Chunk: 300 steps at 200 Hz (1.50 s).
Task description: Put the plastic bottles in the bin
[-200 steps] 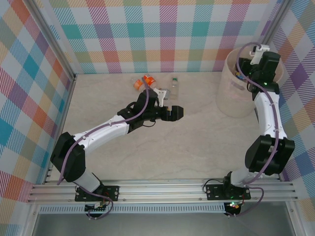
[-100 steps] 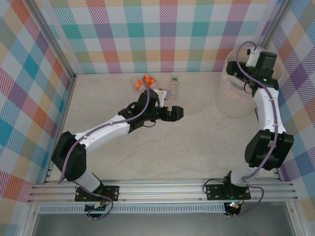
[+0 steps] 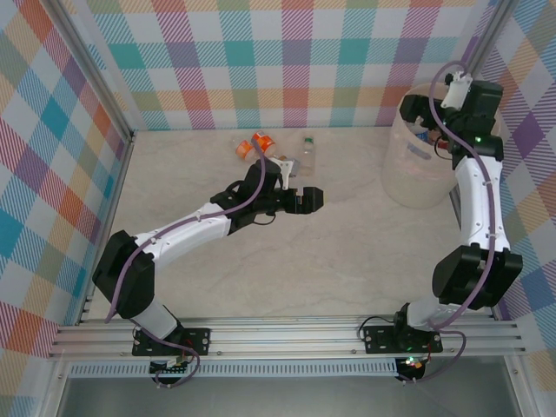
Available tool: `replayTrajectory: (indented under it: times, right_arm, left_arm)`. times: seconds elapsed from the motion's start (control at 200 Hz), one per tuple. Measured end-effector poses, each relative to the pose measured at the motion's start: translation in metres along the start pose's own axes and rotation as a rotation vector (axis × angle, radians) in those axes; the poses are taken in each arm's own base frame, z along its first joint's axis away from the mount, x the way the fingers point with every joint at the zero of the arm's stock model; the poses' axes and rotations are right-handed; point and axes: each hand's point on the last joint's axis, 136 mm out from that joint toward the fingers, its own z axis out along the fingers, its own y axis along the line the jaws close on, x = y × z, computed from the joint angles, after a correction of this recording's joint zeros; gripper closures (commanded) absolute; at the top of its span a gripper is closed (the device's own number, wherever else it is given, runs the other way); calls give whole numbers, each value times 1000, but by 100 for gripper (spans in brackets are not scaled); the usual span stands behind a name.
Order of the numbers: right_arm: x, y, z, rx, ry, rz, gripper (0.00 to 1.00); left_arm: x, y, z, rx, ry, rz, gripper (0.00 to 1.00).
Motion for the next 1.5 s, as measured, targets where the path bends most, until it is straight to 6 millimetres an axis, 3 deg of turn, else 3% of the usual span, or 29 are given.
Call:
replayTrajectory:
  times: [0.13,0.265,0.495,0.565,0.75,0.9,1.23,1.5]
  right_arm:
    - [-13,13,-4,-55,-11,-6,0]
    - [-18,22,7,-134,13,-1,0]
    - [-10,13,44,-164,109,47,0]
    - [1,9,49,-159,157,72,0]
    - [22,10,39,-148,213,75,0]
    - [58,4,28,-104,305,102,0]
    - [55,5,22,-81,317,119,0]
    - [28,21,5,-111,261,166,0]
  left_arm:
    - [2,2,4,-6,9,-6,0]
    - [4,5,8,-14,21,-9,0]
    - [4,6,10,-20,30,-15,0]
    - [4,6,10,-21,30,-16,0]
    - [5,7,12,-24,36,-17,0]
    - [4,7,18,-24,40,-21,0]
    - [6,11,21,-38,45,-43,0]
    - [6,33,18,-153,23,-58,0]
